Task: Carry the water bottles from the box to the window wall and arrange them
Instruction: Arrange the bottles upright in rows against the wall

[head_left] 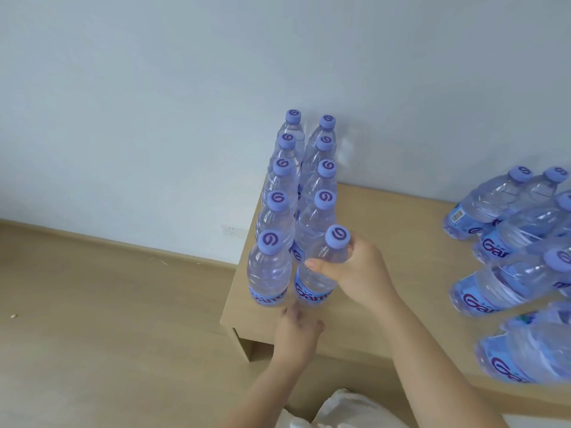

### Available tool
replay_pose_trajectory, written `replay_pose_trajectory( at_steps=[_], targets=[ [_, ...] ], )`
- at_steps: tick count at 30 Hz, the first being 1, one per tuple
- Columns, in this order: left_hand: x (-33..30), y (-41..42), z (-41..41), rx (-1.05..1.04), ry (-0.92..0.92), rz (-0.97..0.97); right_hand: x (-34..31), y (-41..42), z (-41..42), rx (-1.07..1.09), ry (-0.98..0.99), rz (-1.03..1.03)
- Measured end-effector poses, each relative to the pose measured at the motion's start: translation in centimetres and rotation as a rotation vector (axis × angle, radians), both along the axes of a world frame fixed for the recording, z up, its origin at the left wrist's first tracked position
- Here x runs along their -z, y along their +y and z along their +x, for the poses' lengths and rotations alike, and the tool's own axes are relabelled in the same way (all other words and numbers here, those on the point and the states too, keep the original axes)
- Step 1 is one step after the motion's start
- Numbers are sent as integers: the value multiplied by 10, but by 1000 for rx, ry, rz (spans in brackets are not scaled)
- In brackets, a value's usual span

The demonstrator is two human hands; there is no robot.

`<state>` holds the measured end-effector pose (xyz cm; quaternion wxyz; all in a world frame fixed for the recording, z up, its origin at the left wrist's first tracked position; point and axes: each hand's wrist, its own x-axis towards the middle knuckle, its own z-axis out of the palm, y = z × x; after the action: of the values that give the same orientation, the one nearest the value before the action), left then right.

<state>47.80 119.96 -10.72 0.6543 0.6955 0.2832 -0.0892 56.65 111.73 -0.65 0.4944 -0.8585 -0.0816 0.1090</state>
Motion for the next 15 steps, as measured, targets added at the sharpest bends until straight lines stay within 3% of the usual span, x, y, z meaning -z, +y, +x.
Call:
replay_pose_trajectory(
  at_steps=[10,15],
  targets=[
    [-3,9,6,-7,-16,-143,12,10,-6,14,-51,63],
    [-1,6,5,8,13,-123,17,10,-7,21,-24,110]
  ],
)
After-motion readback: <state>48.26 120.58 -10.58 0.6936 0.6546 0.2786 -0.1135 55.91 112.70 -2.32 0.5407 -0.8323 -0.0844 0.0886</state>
